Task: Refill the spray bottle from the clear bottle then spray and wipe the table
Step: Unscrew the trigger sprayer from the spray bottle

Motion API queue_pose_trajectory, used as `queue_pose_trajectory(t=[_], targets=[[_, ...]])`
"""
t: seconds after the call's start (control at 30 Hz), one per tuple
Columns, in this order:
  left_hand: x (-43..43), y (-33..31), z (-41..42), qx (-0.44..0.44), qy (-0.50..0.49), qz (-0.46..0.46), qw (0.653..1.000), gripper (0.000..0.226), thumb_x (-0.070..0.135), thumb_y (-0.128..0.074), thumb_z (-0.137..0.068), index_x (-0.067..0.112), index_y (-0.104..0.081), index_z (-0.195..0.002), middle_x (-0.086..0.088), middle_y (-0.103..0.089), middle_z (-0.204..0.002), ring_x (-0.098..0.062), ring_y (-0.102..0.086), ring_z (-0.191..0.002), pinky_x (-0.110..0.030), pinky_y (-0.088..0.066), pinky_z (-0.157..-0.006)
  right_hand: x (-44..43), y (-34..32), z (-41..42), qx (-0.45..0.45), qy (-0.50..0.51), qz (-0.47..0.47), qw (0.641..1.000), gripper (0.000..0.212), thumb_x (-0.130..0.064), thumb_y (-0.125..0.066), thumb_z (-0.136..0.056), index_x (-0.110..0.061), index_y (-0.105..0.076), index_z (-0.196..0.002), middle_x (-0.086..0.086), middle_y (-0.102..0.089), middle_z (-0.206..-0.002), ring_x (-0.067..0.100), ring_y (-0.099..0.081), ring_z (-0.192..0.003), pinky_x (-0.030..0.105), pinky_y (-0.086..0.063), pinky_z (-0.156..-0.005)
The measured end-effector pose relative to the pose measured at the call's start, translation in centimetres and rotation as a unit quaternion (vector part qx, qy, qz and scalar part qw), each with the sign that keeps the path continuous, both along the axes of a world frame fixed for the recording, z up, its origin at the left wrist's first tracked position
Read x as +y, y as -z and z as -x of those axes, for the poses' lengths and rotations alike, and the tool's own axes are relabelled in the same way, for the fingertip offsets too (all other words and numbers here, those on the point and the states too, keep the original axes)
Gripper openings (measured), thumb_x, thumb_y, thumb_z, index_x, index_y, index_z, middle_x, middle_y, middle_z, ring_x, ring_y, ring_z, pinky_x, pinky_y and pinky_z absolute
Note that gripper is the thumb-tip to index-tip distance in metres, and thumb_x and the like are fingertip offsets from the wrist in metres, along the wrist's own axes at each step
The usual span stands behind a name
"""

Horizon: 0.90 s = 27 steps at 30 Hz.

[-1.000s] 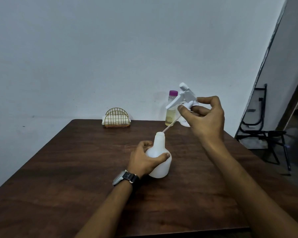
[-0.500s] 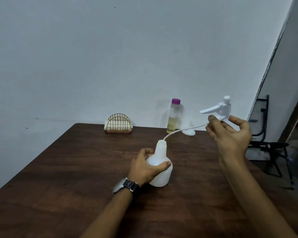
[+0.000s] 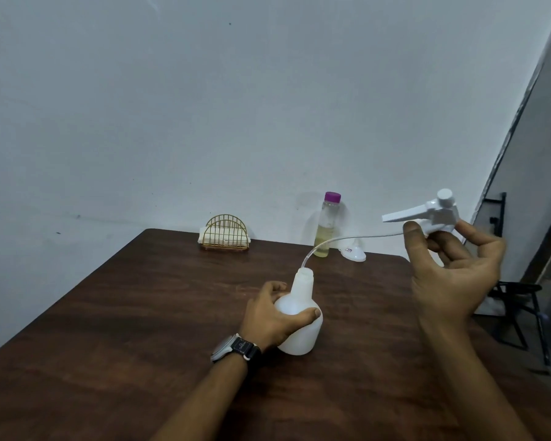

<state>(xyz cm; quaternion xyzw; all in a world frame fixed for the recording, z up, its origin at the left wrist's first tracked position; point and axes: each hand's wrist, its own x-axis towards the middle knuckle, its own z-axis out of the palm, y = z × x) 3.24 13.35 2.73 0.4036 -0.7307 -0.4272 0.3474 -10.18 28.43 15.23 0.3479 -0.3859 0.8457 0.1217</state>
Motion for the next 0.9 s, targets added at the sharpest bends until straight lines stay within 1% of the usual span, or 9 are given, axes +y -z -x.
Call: queue_pose_trajectory(t=[0.17, 0.27, 0.37, 0.47, 0.53, 0.6, 0.67, 0.77, 0.9], targets=[[-0.1, 0.1, 0.0, -0.004, -0.007, 0.006, 1.0, 0.089, 0.065, -0.087, -0.056, 0.031, -0.051, -0.13, 0.018, -0.057, -0.112, -0.009, -0.06, -0.107, -0.028, -0.055, -0.09, 0.3, -0.2, 0.3, 0.018, 0.023, 0.014, 0.999, 0.05, 0.005, -0.08, -0.084, -0.025, -0.045, -0.104, -0.021, -0.075, -0.073, 0.001, -0.07, -0.074, 0.015, -0.056, -0.074], [-0.1, 0.2, 0.0, 0.001, -0.006, 0.002, 1.0, 0.09, 0.065, -0.087, -0.055, 0.031, -0.052, -0.13, 0.016, -0.06, -0.117, -0.009, -0.06, -0.108, -0.028, -0.054, -0.09, 0.2, -0.2, 0.5, 0.02, 0.031, 0.021, 0.999, 0.05, 0.003, -0.081, -0.084, -0.026, -0.046, -0.105, -0.018, -0.076, -0.075, 0.004, -0.069, -0.077, 0.018, -0.057, -0.075], [0.0, 0.2, 0.0, 0.002, -0.007, 0.002, 1.0, 0.089, 0.064, -0.087, -0.056, 0.031, -0.052, -0.13, 0.015, -0.061, -0.119, -0.009, -0.06, -0.108, -0.028, -0.054, -0.089, 0.2, -0.2, 0.7, 0.017, 0.044, 0.041, 0.998, 0.05, 0.002, -0.082, -0.084, -0.025, -0.046, -0.106, -0.016, -0.076, -0.075, 0.009, -0.068, -0.077, 0.018, -0.056, -0.075], [0.0, 0.1, 0.0, 0.0, -0.006, 0.001, 1.0, 0.087, 0.063, -0.088, -0.057, 0.031, -0.051, -0.13, 0.015, -0.06, -0.119, -0.01, -0.059, -0.109, -0.028, -0.053, -0.089, 0.3, -0.1, 0.8, 0.012, 0.052, 0.057, 0.997, 0.049, -0.001, -0.083, -0.084, -0.025, -0.047, -0.107, -0.011, -0.076, -0.078, 0.019, -0.068, -0.082, 0.023, -0.058, -0.077], [-0.1, 0.1, 0.0, -0.002, -0.004, -0.001, 1.0, 0.088, 0.063, -0.087, -0.057, 0.03, -0.051, -0.131, 0.015, -0.059, -0.119, -0.01, -0.059, -0.11, -0.028, -0.053, -0.089, 0.4, 0.0, 0.8, 0.009, 0.056, 0.063, 0.996, 0.049, -0.003, -0.084, -0.083, -0.025, -0.048, -0.108, -0.006, -0.076, -0.081, 0.023, -0.069, -0.085, 0.027, -0.06, -0.079], [-0.1, 0.1, 0.0, -0.001, -0.002, -0.003, 1.0, 0.089, 0.063, -0.088, -0.057, 0.03, -0.051, -0.131, 0.014, -0.06, -0.121, -0.01, -0.059, -0.111, -0.029, -0.054, -0.091, 0.5, 0.0, 0.9, 0.004, 0.063, 0.066, 0.996, 0.049, -0.004, -0.085, -0.083, -0.024, -0.047, -0.108, 0.003, -0.075, -0.088, 0.023, -0.069, -0.085, 0.03, -0.061, -0.082], [-0.1, 0.2, 0.1, -0.003, -0.003, -0.001, 1.0, 0.09, 0.064, -0.087, -0.057, 0.03, -0.051, -0.131, 0.013, -0.061, -0.123, -0.011, -0.06, -0.111, -0.03, -0.054, -0.091, 0.5, 0.0, 0.9, -0.003, 0.069, 0.07, 0.995, 0.049, -0.004, -0.084, -0.084, -0.022, -0.046, -0.108, 0.011, -0.072, -0.092, 0.02, -0.069, -0.084, 0.031, -0.061, -0.083], [-0.1, 0.2, 0.1, -0.006, -0.001, -0.001, 1.0, 0.092, 0.065, -0.087, -0.057, 0.03, -0.049, -0.133, 0.012, -0.06, -0.125, -0.01, -0.059, -0.108, -0.028, -0.054, -0.089, 0.5, -0.1, 0.9, -0.012, 0.075, 0.073, 0.994, 0.048, -0.004, -0.084, -0.084, -0.02, -0.046, -0.108, 0.013, -0.072, -0.091, 0.019, -0.07, -0.083, 0.034, -0.061, -0.086], [-0.1, 0.1, 0.0, -0.007, 0.0, -0.004, 1.0, 0.091, 0.064, -0.087, -0.057, 0.03, -0.049, -0.133, 0.013, -0.059, -0.122, -0.01, -0.059, -0.107, -0.027, -0.054, -0.088, 0.4, -0.1, 1.2, -0.035, 0.078, 0.066, 0.994, 0.049, -0.008, -0.086, -0.083, -0.02, -0.046, -0.108, 0.016, -0.073, -0.093, 0.02, -0.073, -0.083, 0.045, -0.062, -0.09]])
